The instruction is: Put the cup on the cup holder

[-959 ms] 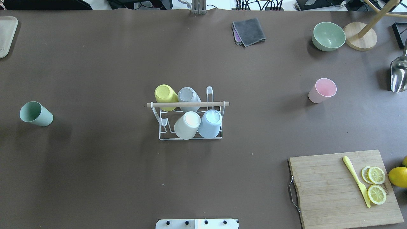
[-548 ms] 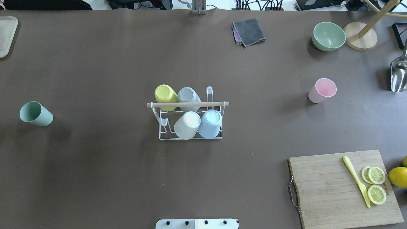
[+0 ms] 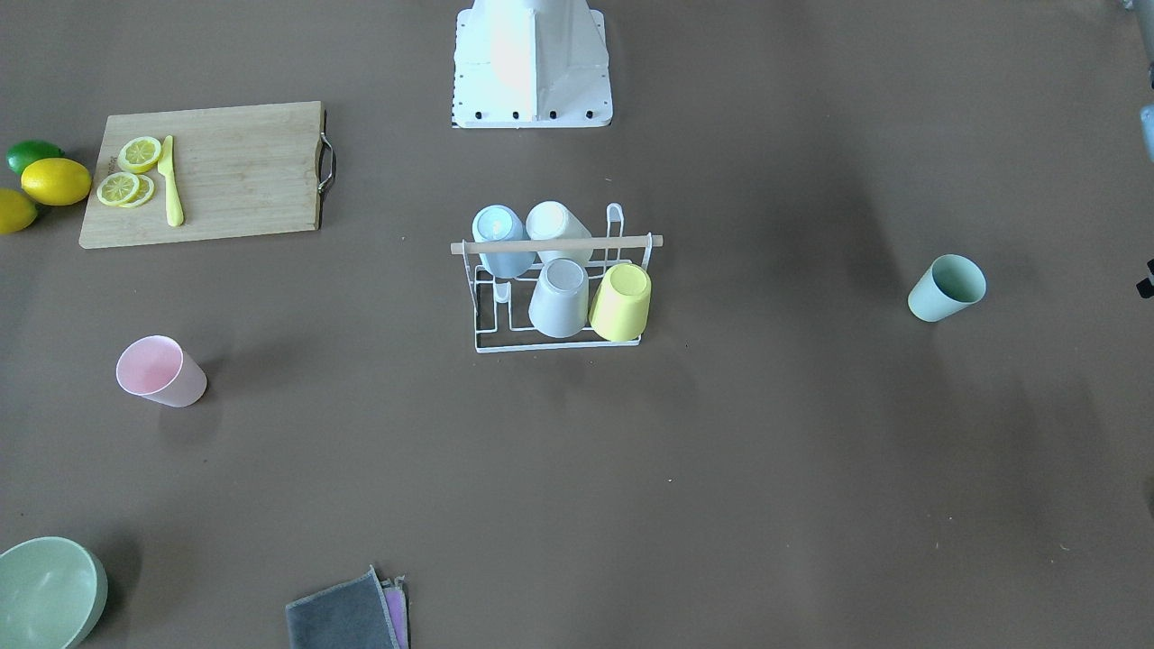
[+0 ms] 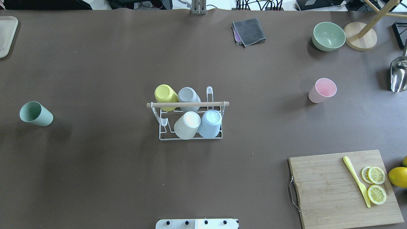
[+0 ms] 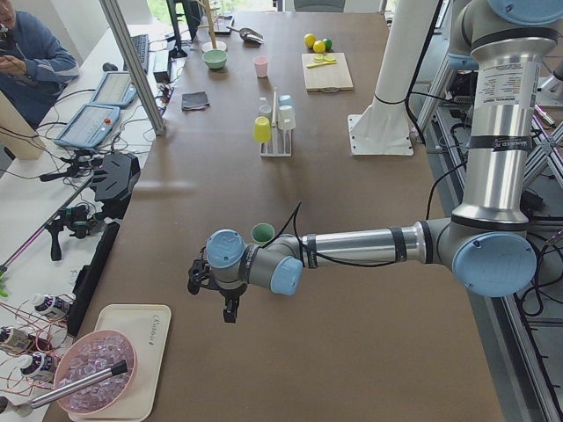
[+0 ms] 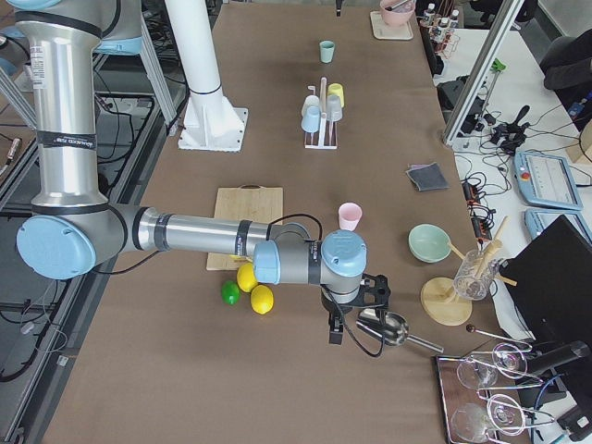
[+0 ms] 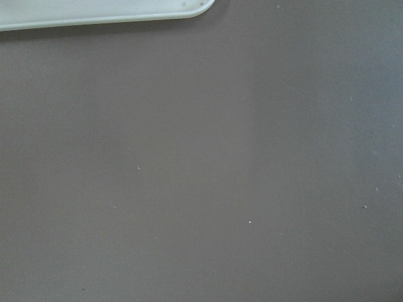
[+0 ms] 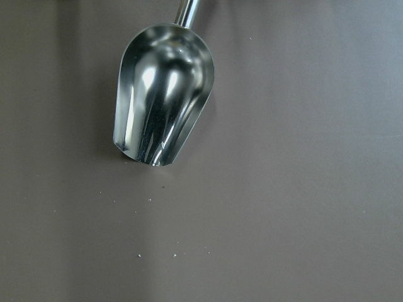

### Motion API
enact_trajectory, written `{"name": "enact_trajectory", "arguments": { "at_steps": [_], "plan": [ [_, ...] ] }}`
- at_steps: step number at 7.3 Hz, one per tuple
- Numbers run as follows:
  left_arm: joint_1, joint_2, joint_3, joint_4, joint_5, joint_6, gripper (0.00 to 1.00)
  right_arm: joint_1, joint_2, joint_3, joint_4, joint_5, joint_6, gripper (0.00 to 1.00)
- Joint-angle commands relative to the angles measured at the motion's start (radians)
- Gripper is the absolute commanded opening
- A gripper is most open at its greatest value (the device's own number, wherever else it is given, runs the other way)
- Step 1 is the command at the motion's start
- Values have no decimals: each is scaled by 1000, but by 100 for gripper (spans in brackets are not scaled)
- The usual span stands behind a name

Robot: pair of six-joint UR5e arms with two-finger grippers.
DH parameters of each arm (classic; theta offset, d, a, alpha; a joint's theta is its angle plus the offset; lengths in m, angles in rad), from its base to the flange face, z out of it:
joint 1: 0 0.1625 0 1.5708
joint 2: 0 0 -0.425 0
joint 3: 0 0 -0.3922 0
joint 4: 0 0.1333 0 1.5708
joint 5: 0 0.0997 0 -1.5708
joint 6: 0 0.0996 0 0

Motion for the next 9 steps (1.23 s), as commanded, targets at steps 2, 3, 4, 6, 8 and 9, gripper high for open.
{"name": "enact_trajectory", "arguments": {
  "at_steps": [2, 3, 4, 6, 8, 9],
  "plan": [
    [0, -30, -9, 16, 14, 0, 98, -1, 0, 0, -4, 1, 1, 100],
    [2, -46, -9, 14, 61, 0, 98, -1, 0, -3, -5, 1, 1, 100],
    [-6, -72, -18, 17, 140, -5, 98, -1, 0, -2, -3, 1, 1, 100],
    [-5, -93, -72, 146, 150, 1, 98, -1, 0, -3, -5, -1, 1, 100],
    [-12, -118, -76, 302, 150, 3, 98, -1, 0, -9, -3, 1, 3, 100],
    [-9, -159, -72, 372, 151, 4, 98, -1, 0, -9, -5, 1, 3, 100]
  ]
}}
